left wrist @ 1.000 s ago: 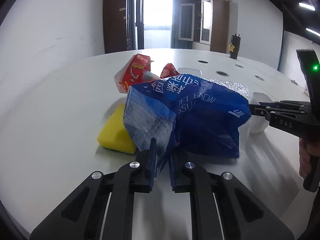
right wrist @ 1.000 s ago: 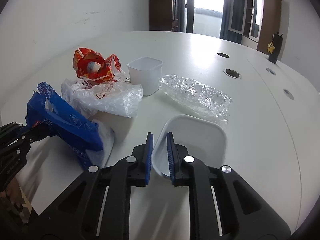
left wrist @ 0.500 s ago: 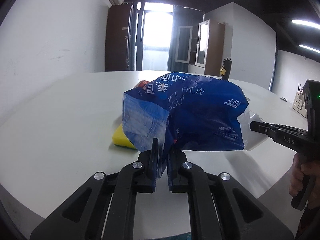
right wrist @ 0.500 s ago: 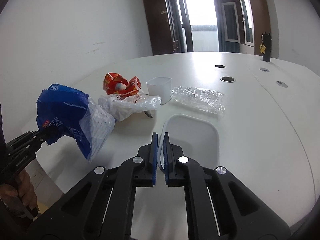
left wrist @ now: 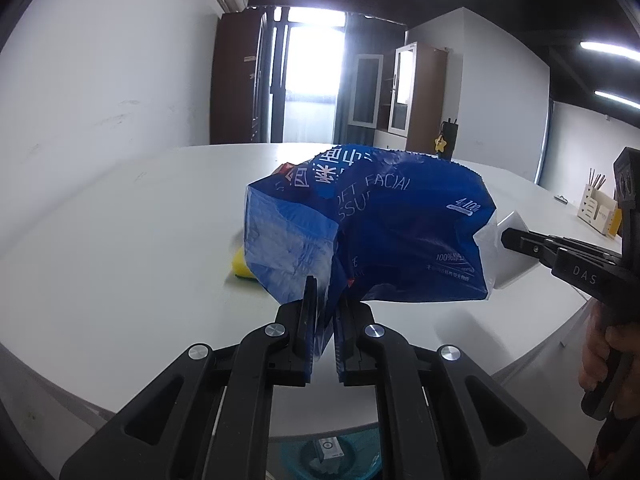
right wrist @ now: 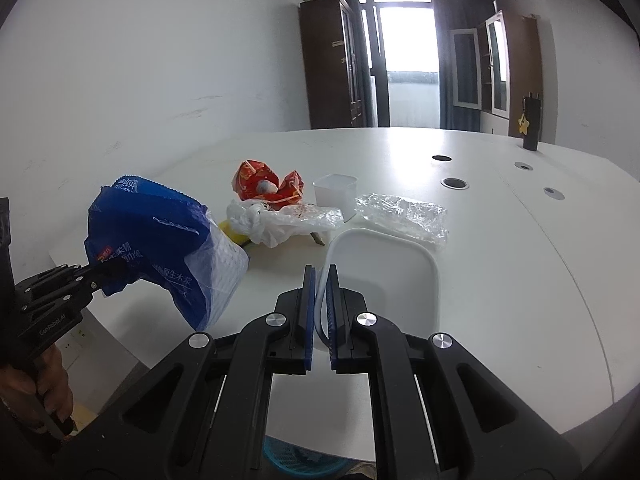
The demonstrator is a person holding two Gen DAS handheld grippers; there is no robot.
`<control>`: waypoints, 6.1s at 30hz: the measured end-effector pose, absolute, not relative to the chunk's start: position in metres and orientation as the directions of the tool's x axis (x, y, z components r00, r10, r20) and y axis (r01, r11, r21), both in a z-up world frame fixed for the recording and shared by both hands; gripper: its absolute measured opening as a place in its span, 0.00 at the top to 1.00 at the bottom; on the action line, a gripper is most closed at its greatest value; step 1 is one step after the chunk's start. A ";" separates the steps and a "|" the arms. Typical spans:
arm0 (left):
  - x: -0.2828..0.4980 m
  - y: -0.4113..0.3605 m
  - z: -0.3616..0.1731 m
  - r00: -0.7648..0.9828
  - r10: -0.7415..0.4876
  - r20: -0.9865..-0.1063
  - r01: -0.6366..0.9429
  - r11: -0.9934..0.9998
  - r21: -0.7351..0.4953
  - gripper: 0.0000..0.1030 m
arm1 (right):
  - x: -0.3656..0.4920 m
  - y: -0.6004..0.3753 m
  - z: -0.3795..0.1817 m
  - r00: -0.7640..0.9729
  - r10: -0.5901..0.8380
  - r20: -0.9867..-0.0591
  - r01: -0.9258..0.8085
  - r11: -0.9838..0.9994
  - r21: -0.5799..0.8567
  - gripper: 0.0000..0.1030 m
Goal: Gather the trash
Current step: 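Carry the blue tissue bag and white cup down over the blue wastebasket, then open the left gripper to drop the tissue bag while the right gripper releases the cup, then raise both tools back up toward the red wrapper and white bag on the table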
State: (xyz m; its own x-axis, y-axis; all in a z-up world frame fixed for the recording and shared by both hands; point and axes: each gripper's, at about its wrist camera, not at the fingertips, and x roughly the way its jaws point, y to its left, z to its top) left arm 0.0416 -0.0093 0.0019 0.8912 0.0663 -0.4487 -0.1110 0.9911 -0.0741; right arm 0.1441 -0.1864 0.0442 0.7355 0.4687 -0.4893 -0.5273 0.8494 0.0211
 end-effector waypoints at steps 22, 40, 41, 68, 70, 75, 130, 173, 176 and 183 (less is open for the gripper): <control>-0.051 0.000 -0.041 0.860 0.064 -0.506 -0.124 0.989 -0.085 0.93 | 0.063 -0.181 0.033 0.694 0.498 -0.520 -0.585 0.811 -0.004 0.95; -0.068 -0.005 -0.074 0.772 0.099 -0.628 -0.135 0.991 -0.010 0.93 | 0.011 -0.190 -0.025 0.602 0.476 -0.641 -0.615 0.789 0.008 0.95; -0.067 -0.006 -0.077 0.768 0.097 -0.633 -0.137 0.990 -0.014 0.93 | 0.010 -0.191 -0.028 0.600 0.471 -0.646 -0.613 0.790 0.006 0.95; 0.004 0.020 -0.205 0.531 -0.029 -0.847 -0.194 0.969 -0.155 0.93 | 0.060 -0.171 -0.174 0.367 0.403 -0.838 -0.594 0.795 0.123 0.95; 0.010 0.016 -0.206 0.530 -0.026 -0.848 -0.181 0.973 -0.142 0.93 | 0.063 -0.168 -0.180 0.367 0.388 -0.845 -0.589 0.801 0.112 0.95; 0.029 0.008 -0.216 0.510 -0.018 -0.860 -0.160 0.980 -0.115 0.93 | 0.070 -0.166 -0.188 0.381 0.352 -0.855 -0.583 0.809 0.073 0.95; 0.185 0.035 -0.384 0.114 -0.221 -0.969 -0.325 0.913 -0.246 0.91 | 0.217 -0.114 -0.372 0.025 0.272 -0.962 -0.392 0.888 0.241 0.95; 0.070 0.028 -0.263 0.399 -0.031 -0.916 -0.324 0.930 -0.173 0.60 | 0.102 -0.157 -0.263 0.263 0.323 -0.909 -0.445 0.877 0.183 0.50; 0.061 0.022 -0.250 0.423 -0.009 -0.906 -0.302 0.941 -0.150 0.58 | 0.089 -0.166 -0.245 0.323 0.320 -0.890 -0.441 0.883 0.157 0.50; 0.028 0.019 -0.216 0.488 -0.047 -0.872 -0.255 0.947 -0.194 0.54 | 0.060 -0.180 -0.219 0.363 0.306 -0.880 -0.453 0.884 0.121 0.45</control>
State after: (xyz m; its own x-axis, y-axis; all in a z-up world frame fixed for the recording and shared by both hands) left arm 0.0281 0.0193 -0.2156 0.4877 -0.0473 -0.8717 -0.2549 0.9473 -0.1940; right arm 0.0604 -0.1798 -0.2189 0.3633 0.3061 -0.8800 -0.4525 0.8836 0.1205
